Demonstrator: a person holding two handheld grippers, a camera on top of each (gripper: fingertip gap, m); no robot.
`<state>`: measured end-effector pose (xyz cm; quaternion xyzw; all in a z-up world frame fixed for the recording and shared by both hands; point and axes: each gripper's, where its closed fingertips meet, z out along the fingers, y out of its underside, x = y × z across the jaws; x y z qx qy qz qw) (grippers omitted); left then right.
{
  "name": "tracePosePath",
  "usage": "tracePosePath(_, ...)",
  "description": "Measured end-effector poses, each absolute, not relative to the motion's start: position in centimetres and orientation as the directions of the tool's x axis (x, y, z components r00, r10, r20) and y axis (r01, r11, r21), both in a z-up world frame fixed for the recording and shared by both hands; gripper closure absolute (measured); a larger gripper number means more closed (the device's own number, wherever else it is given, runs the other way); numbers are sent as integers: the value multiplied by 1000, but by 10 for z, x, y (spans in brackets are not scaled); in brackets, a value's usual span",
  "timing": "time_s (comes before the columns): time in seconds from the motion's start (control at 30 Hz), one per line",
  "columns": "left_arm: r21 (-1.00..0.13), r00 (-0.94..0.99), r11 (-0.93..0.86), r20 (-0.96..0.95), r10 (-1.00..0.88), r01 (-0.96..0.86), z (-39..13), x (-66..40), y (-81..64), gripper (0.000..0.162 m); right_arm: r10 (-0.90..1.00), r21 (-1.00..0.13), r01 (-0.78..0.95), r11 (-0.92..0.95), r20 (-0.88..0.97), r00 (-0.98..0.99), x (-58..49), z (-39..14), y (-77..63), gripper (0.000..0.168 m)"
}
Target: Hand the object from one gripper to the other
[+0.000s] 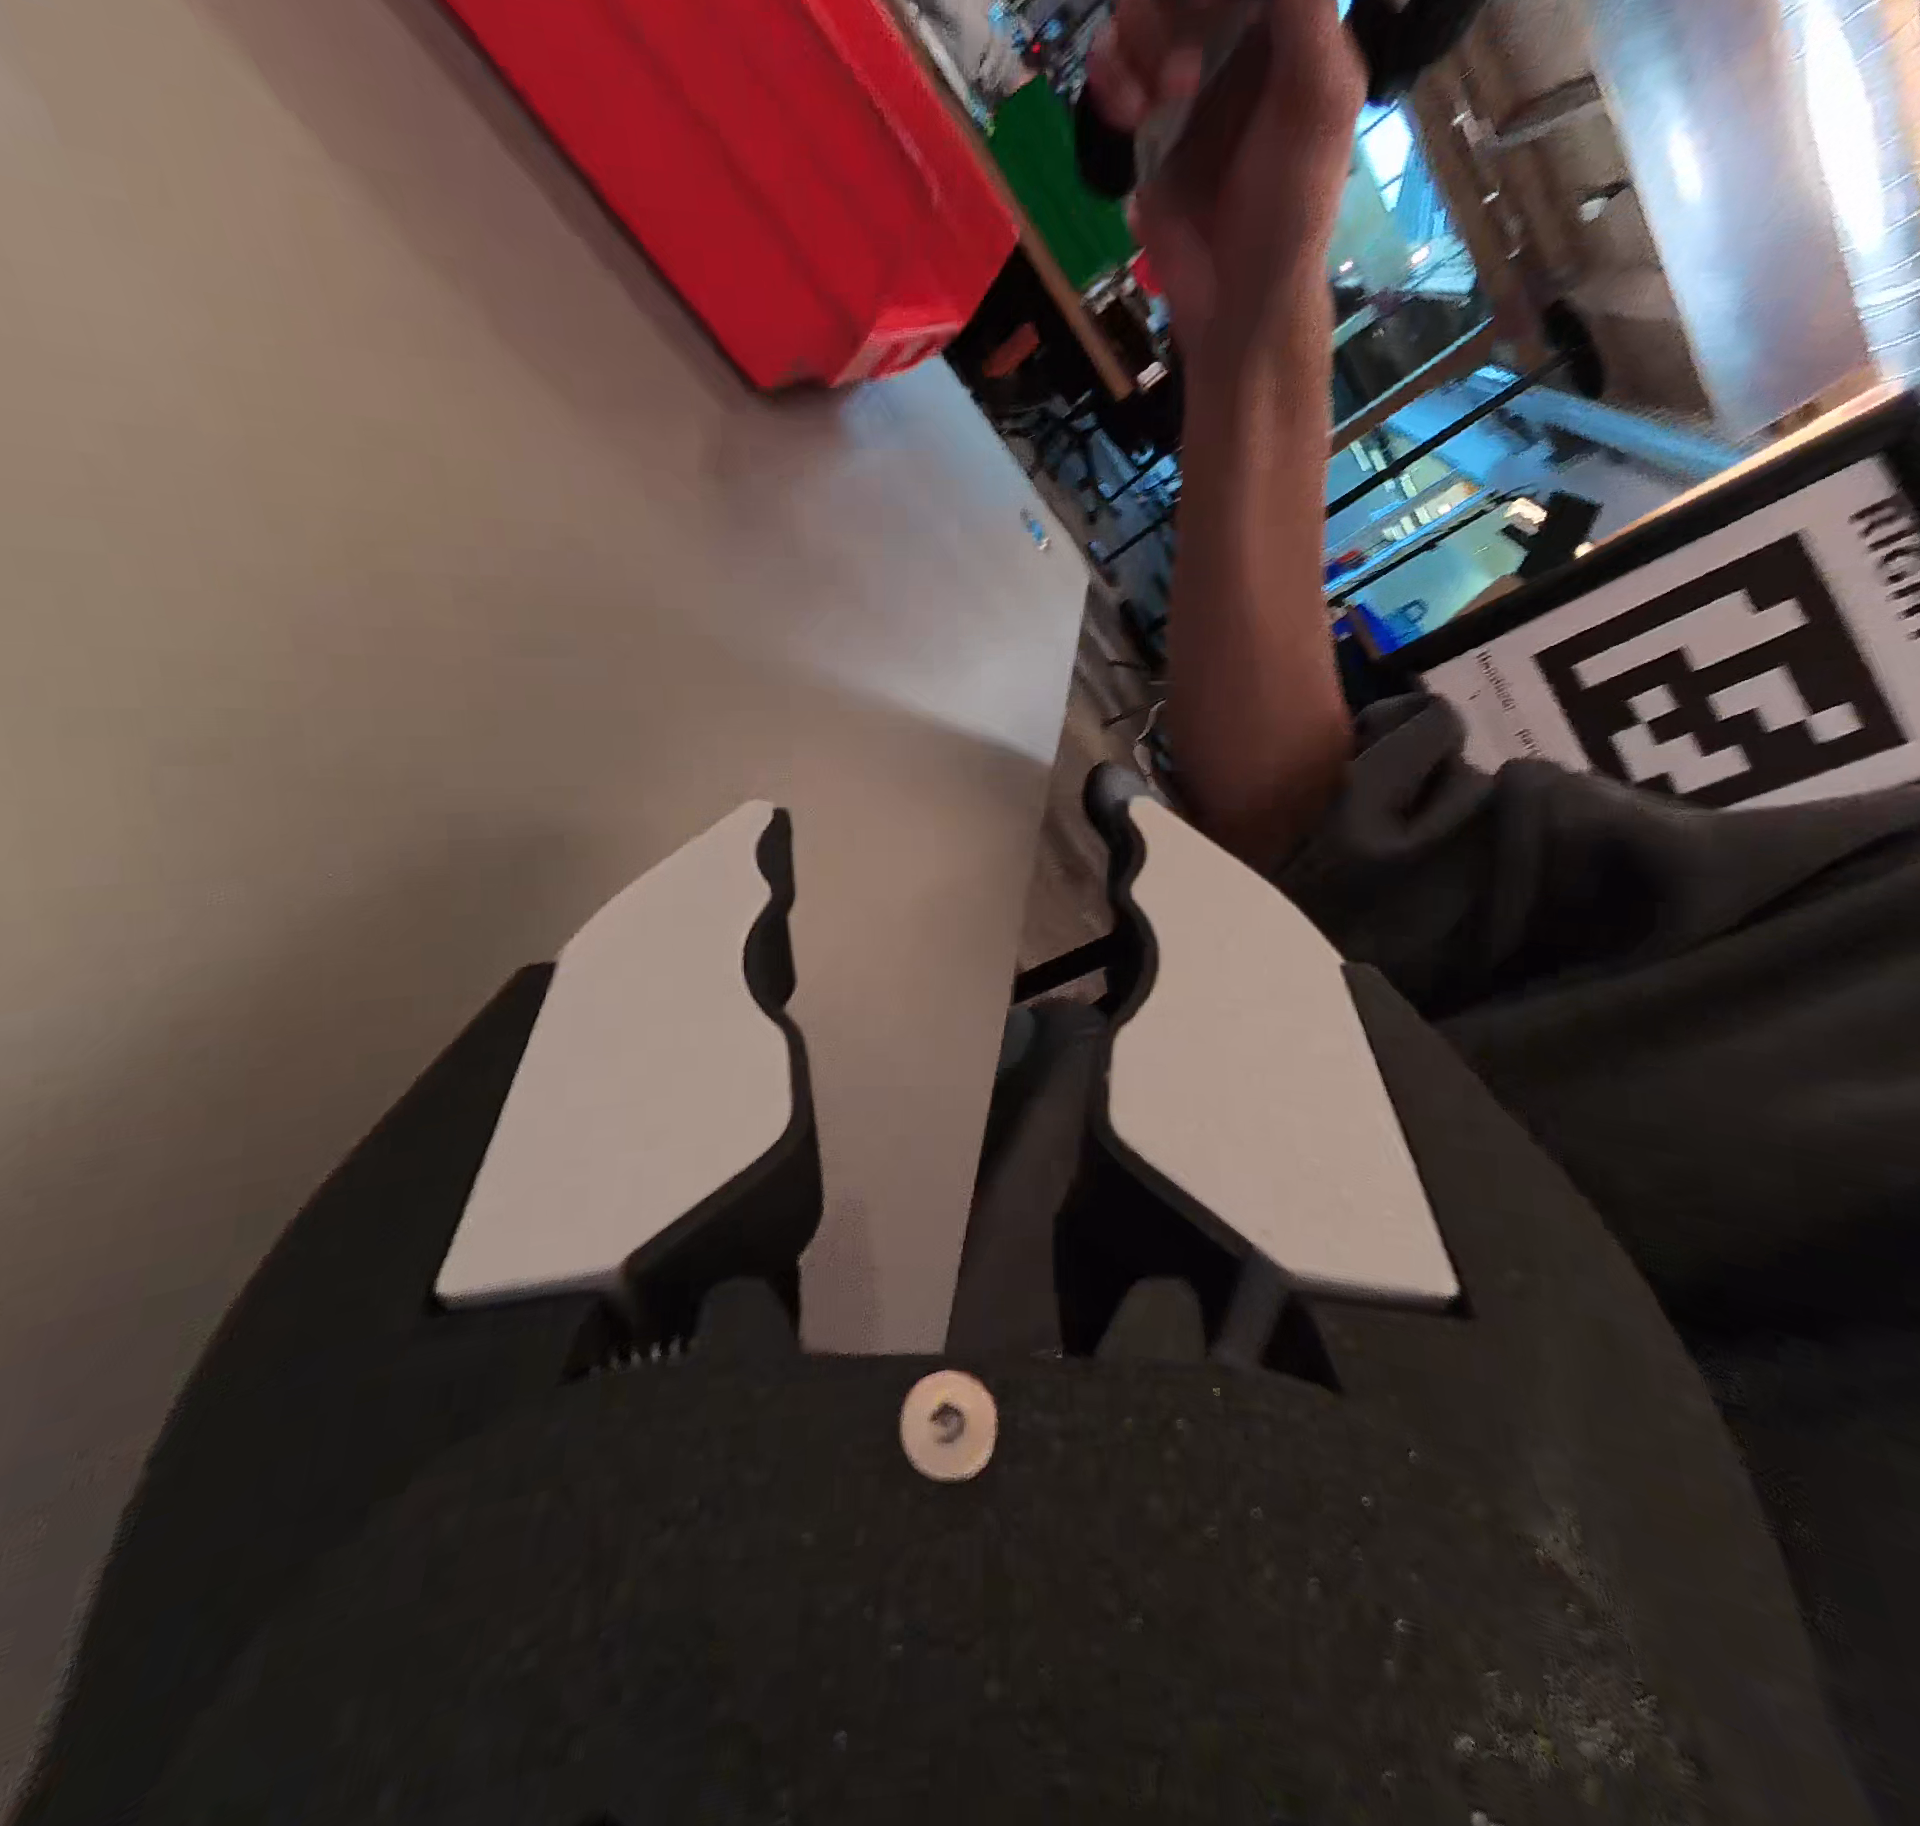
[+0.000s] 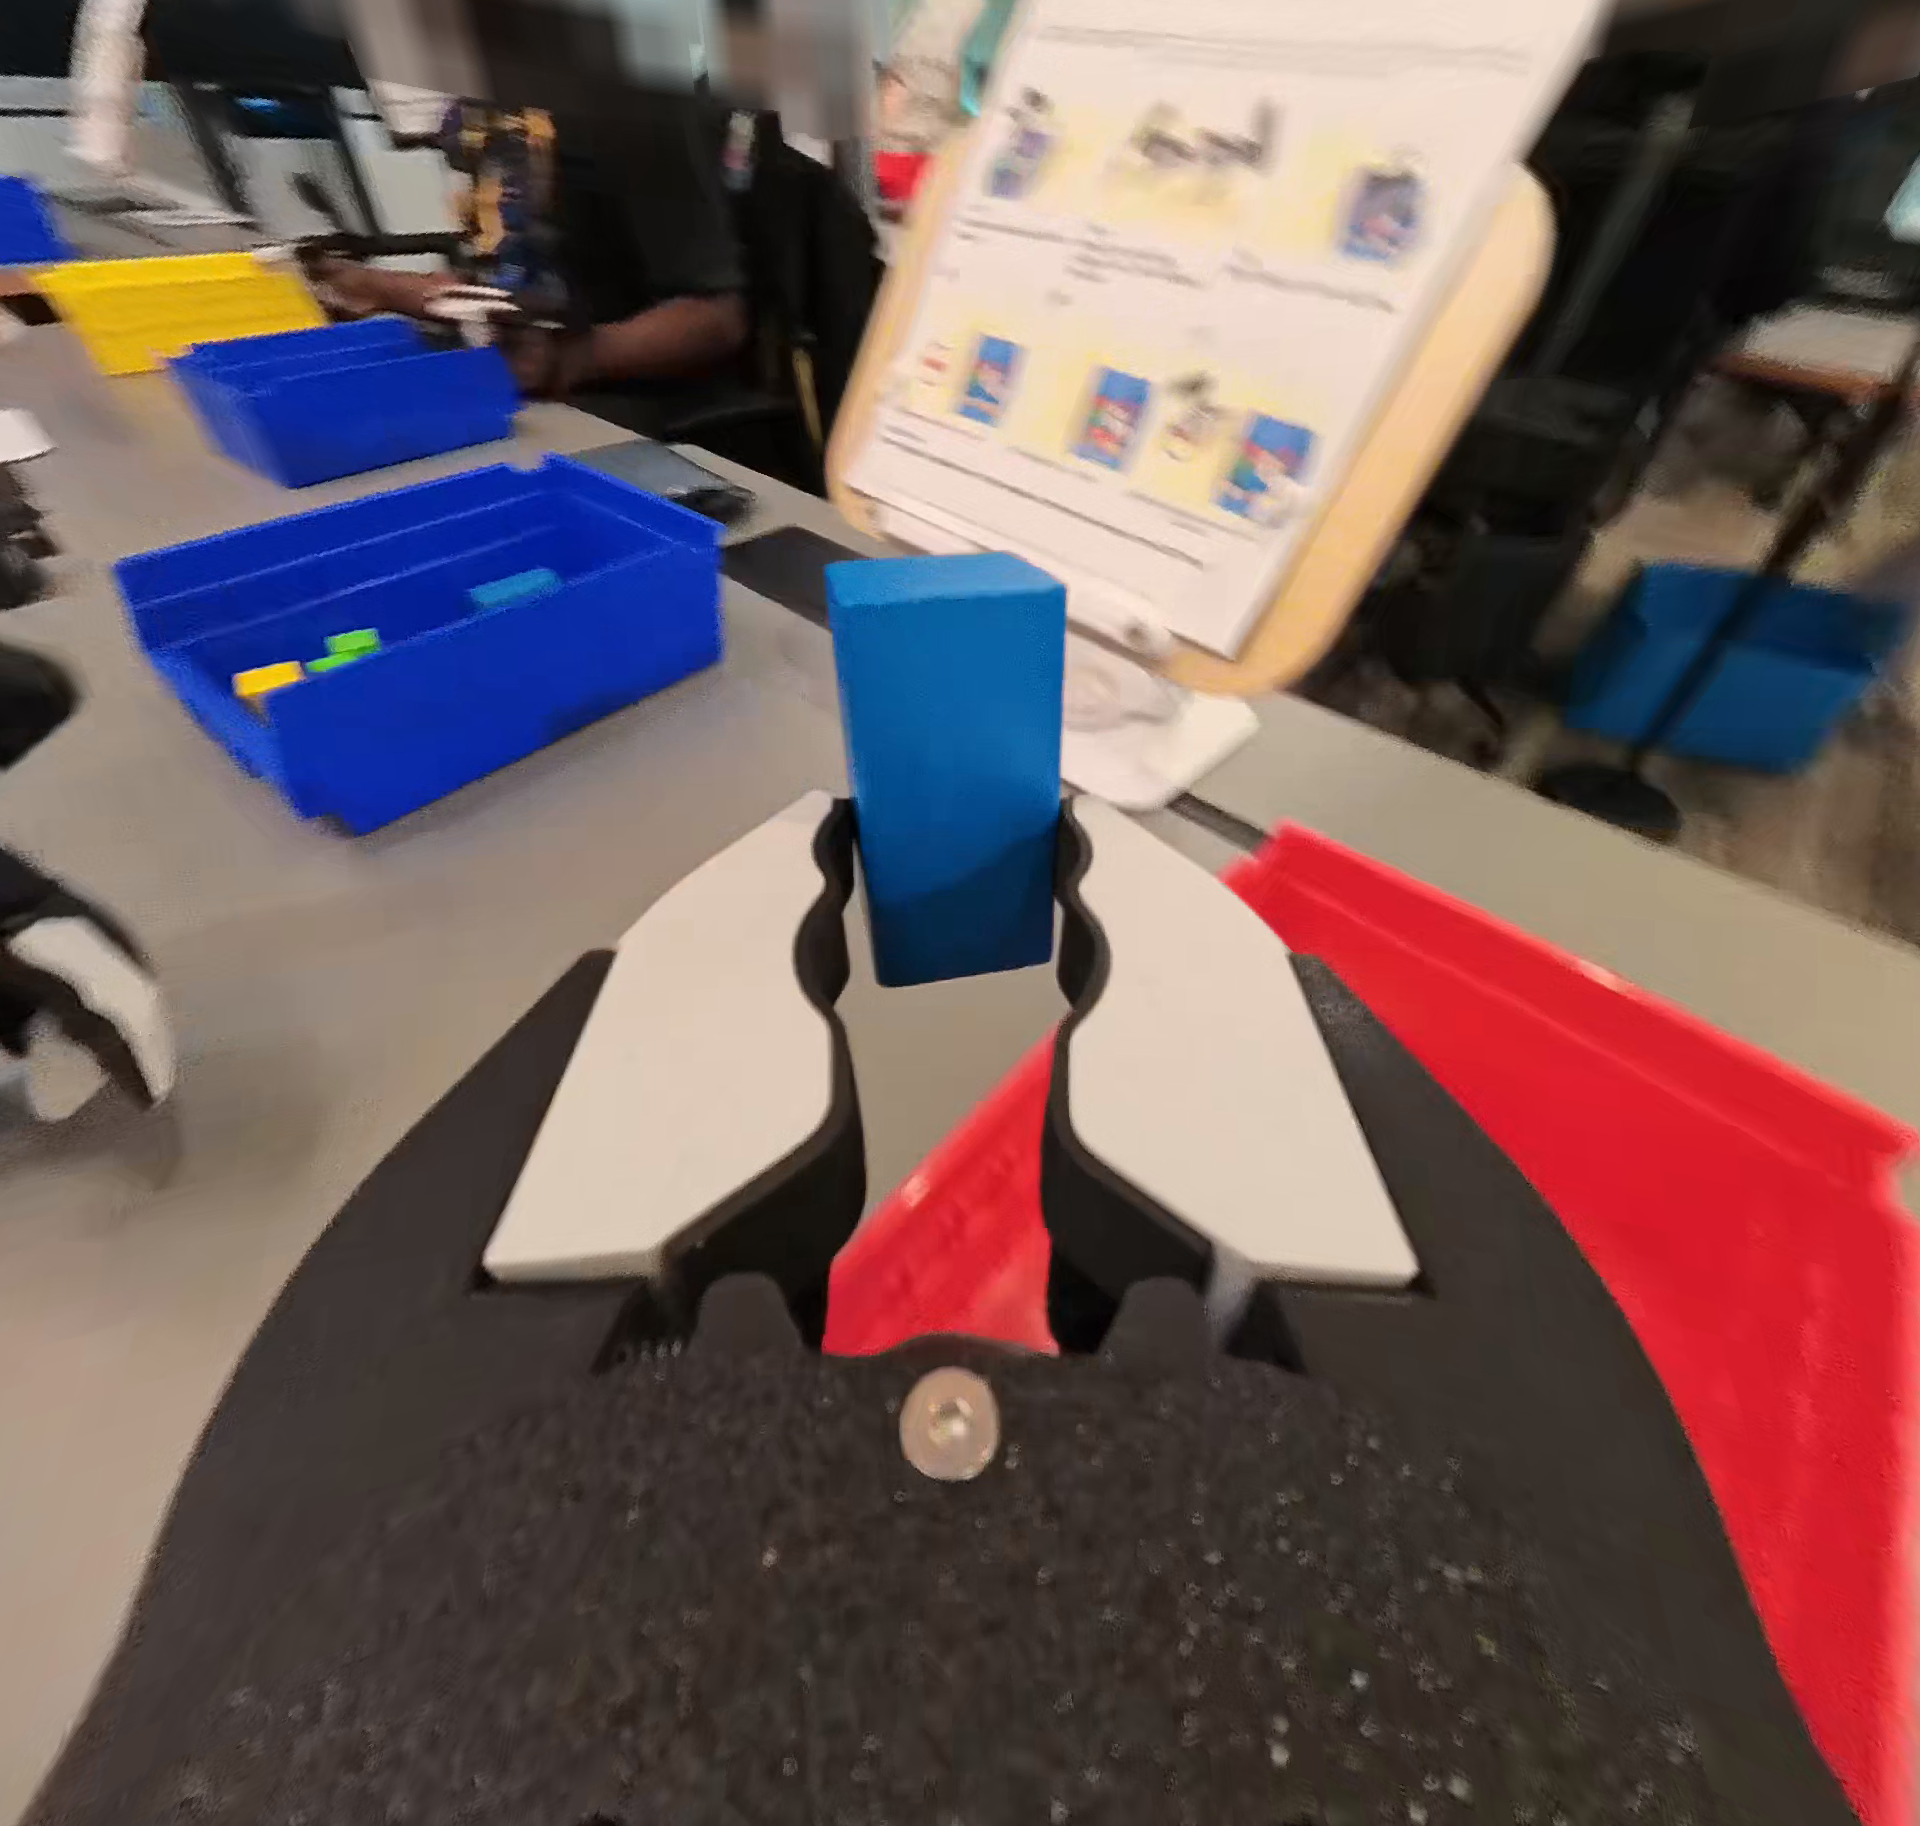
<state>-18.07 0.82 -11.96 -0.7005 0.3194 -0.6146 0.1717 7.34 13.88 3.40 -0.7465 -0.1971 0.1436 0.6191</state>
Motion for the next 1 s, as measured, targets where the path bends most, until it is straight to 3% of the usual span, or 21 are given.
tracePosePath(0.13, -641, 40, -721, 739, -673, -263, -126, -175, -3, 107, 218, -903, 22, -430, -80, 973, 143, -10, 151, 132)
tracePosePath(0.3, -660, 72, -693, 707, -704, -289, -132, -176, -1, 107, 69, -675, -136, -725, -267, 961, 145, -88, 157, 134)
tracePosePath(0.4, -662, 72, -697, 709, -702, -276, -130, -178, 4, 108, 24, -528, -70, -847, -169, 985, 140, -125, 162, 134)
tracePosePath(0.57, -621, 42, -744, 760, -649, -248, -126, -180, 8, 109, 49, -405, 26, -914, -47, 998, 141, -147, 194, 134)
tracePosePath(0.73, -650, 69, -716, 726, -684, -256, -128, -185, 10, 109, 120, -317, 129, -939, 46, 992, 151, -171, 220, 134)
tracePosePath(0.87, -648, 72, -718, 727, -682, -255, -128, -187, 9, 109, 122, -309, 128, -942, 37, 992, 150, -175, 222, 134)
tracePosePath(1.0, -631, 60, -737, 749, -660, -242, -126, -188, 10, 109, 87, -192, 79, -978, -37, 995, 142, -192, 205, 134)
